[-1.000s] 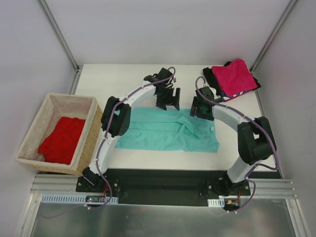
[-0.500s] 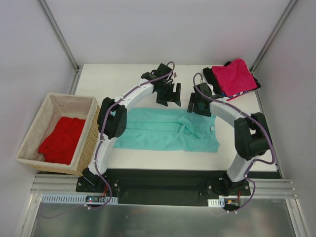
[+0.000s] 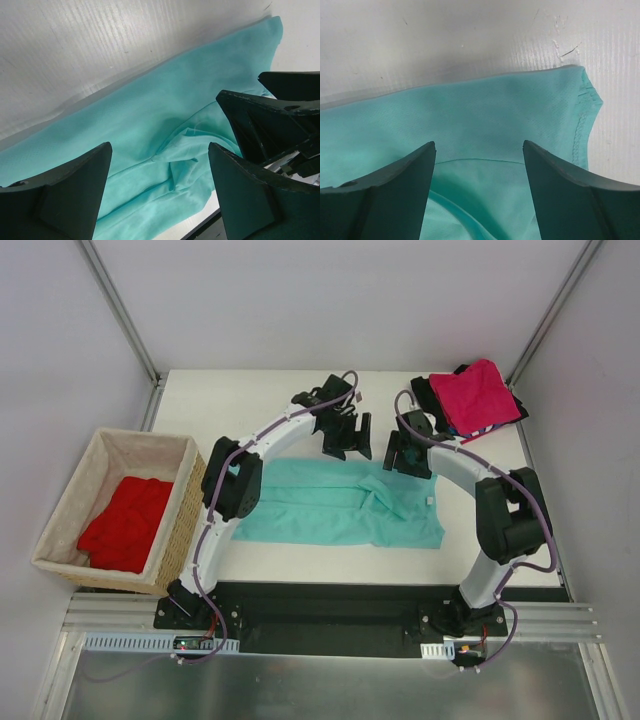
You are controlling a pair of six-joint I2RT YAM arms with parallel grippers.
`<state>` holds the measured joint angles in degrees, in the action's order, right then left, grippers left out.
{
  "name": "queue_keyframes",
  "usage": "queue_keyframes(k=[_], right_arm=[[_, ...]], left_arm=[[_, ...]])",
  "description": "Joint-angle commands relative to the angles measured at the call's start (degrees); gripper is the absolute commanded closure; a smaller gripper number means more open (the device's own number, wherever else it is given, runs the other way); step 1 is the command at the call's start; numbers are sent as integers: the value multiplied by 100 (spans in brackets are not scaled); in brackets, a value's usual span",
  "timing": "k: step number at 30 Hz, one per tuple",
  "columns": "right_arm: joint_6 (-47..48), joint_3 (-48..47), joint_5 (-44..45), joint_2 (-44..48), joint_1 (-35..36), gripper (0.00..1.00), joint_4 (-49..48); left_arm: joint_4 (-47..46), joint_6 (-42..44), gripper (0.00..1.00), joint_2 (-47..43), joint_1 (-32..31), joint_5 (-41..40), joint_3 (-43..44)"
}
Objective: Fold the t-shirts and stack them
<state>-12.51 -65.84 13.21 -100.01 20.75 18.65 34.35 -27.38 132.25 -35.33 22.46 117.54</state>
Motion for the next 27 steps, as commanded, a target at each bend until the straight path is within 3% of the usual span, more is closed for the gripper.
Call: queue_keyframes(k=[1, 14, 27], right_arm=[[74, 80, 50, 341, -63, 26, -2], [91, 89, 6, 456, -89, 26, 15], [-23, 46, -196, -115, 174, 26, -73]], left_arm=[[-86, -163, 22, 117, -53, -188, -196], [-77, -347, 22, 196, 79, -953, -793], [-86, -435, 22, 232, 123, -980, -802]])
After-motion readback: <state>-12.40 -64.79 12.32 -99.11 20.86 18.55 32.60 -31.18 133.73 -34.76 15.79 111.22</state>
